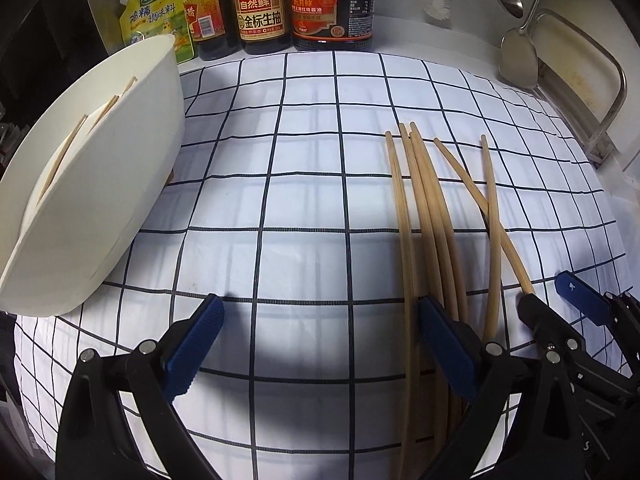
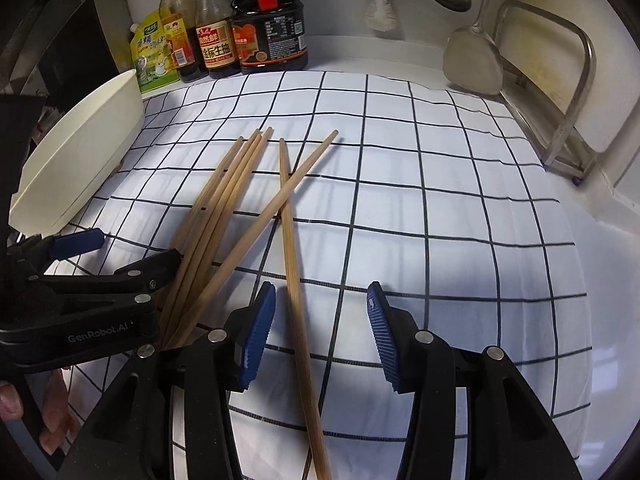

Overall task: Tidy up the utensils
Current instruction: 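Close the left tool on one chopstick while the right tool grasps another, then carry both chopsticks into the white bowl and open both tools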

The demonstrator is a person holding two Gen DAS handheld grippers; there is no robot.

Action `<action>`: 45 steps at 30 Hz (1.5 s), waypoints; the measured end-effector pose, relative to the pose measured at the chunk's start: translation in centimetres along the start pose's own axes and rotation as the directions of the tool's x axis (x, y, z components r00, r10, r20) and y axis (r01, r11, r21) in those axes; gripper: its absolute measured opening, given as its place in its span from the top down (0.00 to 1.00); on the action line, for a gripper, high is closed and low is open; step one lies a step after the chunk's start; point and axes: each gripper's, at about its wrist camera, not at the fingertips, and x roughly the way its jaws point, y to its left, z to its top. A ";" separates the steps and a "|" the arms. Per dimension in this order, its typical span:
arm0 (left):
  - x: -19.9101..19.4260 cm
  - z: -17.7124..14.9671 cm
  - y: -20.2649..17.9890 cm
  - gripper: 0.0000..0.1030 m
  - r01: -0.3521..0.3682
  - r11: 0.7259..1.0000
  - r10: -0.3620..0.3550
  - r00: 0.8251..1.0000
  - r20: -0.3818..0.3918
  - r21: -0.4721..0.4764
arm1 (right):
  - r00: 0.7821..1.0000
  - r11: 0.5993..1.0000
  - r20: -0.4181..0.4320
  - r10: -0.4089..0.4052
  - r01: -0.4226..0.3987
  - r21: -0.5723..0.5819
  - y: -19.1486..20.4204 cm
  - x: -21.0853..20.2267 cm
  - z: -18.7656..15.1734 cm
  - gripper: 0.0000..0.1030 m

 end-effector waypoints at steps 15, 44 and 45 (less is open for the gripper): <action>-1.1 0.3 -1.6 0.93 0.072 0.995 -0.072 0.997 0.005 0.072 | 1.000 0.996 -0.004 -0.001 0.001 -0.086 1.6 0.2 0.8 0.94; -7.4 3.1 5.6 0.93 0.106 0.994 -0.104 0.990 0.100 -0.020 | 0.998 0.998 0.050 0.048 -0.050 0.032 3.0 -3.7 5.1 0.94; -7.9 3.2 6.3 0.93 0.105 0.994 -0.101 0.989 0.110 -0.025 | 0.997 0.998 0.054 0.058 -0.060 0.035 3.3 -4.1 5.3 0.94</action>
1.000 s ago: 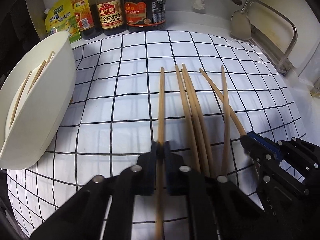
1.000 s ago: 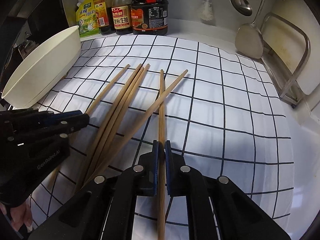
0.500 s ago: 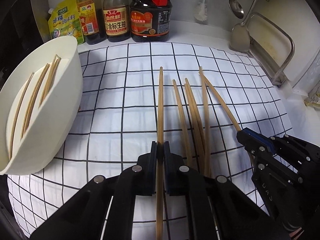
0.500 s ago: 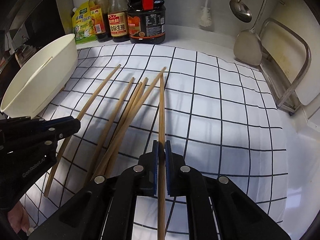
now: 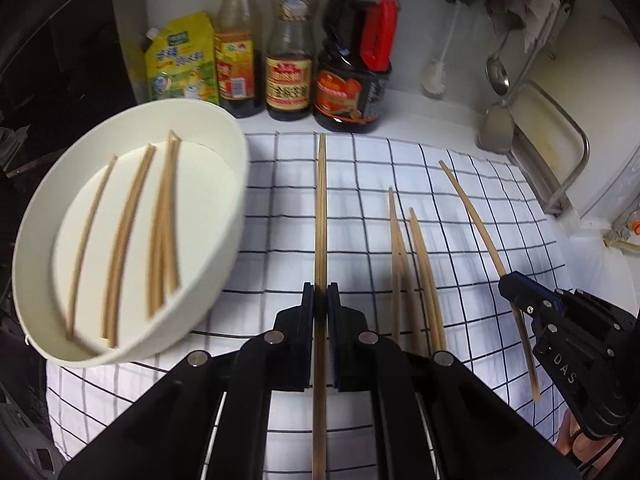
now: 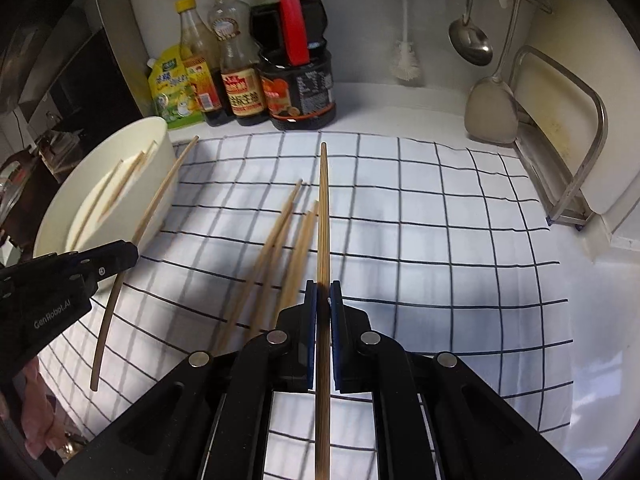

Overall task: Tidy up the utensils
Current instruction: 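Carry both chopsticks into the white bowl and open both tools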

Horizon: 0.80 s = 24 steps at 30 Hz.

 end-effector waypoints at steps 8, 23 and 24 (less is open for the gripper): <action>-3.7 1.4 5.7 0.93 -0.031 0.999 0.033 0.998 0.052 -0.035 | 0.993 0.995 0.057 0.102 -0.101 -0.010 5.7 -2.4 2.9 0.94; -4.9 4.1 18.2 0.93 -0.093 0.991 0.099 0.992 0.072 -0.092 | 0.971 0.970 0.048 0.236 -0.232 -0.070 19.8 1.4 8.4 0.94; -4.6 4.3 18.8 0.93 -0.095 0.991 0.101 0.993 0.068 -0.092 | 0.970 0.969 0.042 0.240 -0.237 -0.068 20.5 1.9 8.6 0.94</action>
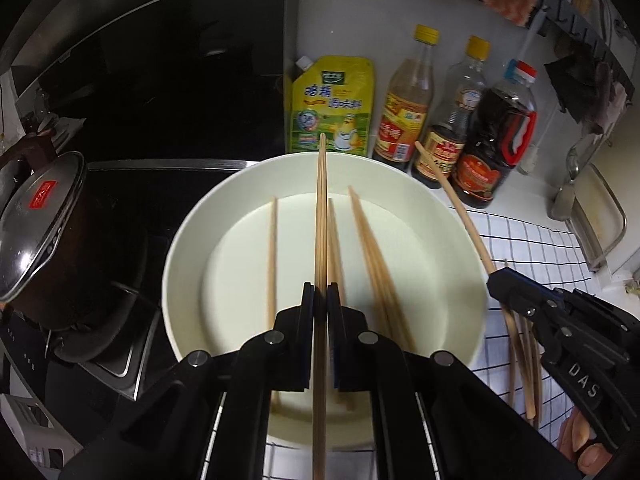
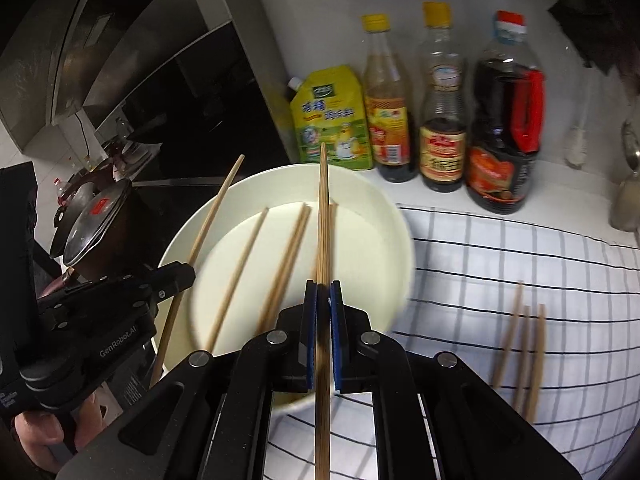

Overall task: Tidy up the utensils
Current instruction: 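Carry both chopsticks into the white bowl and open both tools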

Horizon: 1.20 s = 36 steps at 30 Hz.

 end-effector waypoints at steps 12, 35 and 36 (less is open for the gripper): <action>4.9 1.4 3.2 0.93 0.019 1.000 -0.017 0.998 -0.068 0.025 | 0.993 0.998 -0.118 -0.004 0.010 0.054 2.9 8.1 1.3 0.94; 6.2 1.4 3.9 0.46 0.009 1.000 -0.008 0.995 -0.099 0.010 | 0.989 0.995 -0.133 -0.063 0.073 0.072 2.0 8.4 0.6 0.93; 6.0 1.4 3.9 0.46 0.006 1.000 -0.006 0.995 -0.098 0.009 | 0.990 0.995 -0.129 -0.063 0.073 0.073 2.0 8.2 0.5 0.93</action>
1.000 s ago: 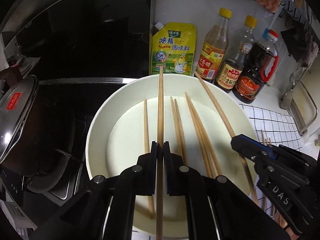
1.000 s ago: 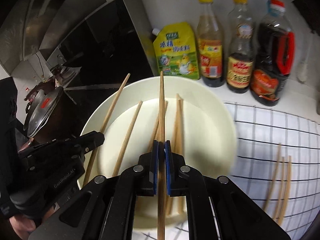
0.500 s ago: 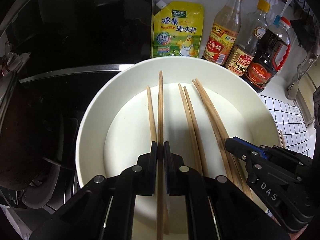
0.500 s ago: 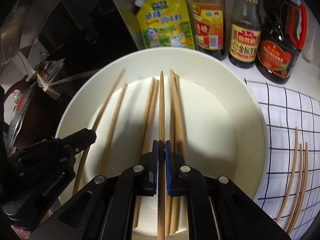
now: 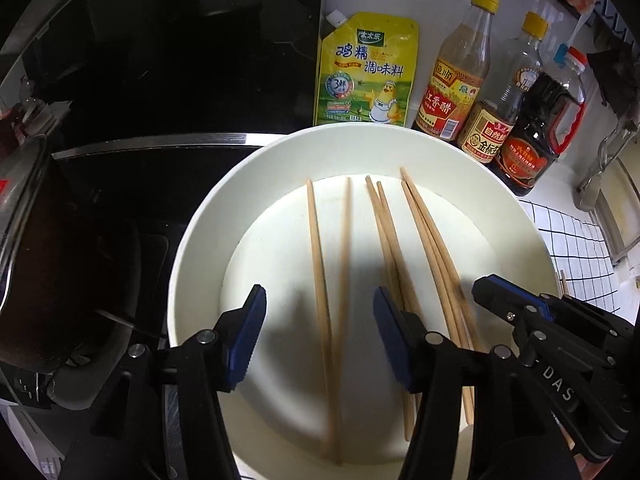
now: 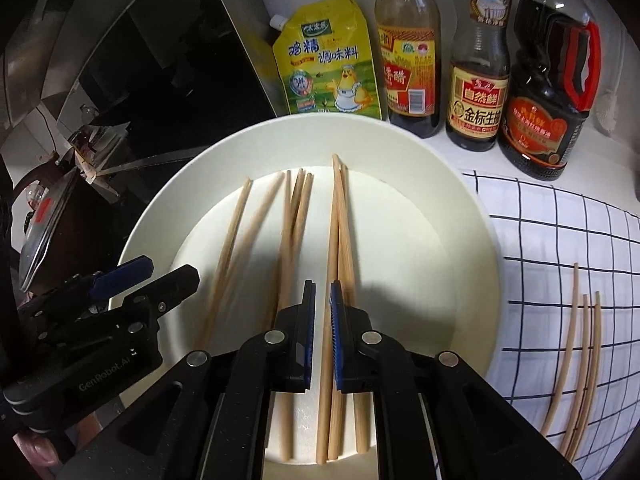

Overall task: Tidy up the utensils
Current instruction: 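Carry both chopsticks into the white bowl and open both tools, then move both open tools back to the remaining chopsticks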

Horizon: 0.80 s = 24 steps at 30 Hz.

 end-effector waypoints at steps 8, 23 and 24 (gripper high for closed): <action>-2.1 -0.5 0.0 0.43 -0.016 1.000 0.016 1.000 0.023 -0.010 | 1.000 1.000 0.026 0.015 -0.015 0.004 -0.4 -2.1 -0.7 0.92; -6.5 -3.1 -2.5 0.43 -0.008 1.000 0.009 0.997 0.071 -0.017 | 0.997 1.000 0.074 0.016 -0.015 -0.014 -1.6 -8.2 -3.8 0.85; -6.9 -3.4 -2.8 0.43 -0.007 1.000 0.009 0.997 0.076 -0.019 | 0.997 1.000 0.078 0.015 -0.014 -0.019 -1.8 -8.7 -4.1 0.85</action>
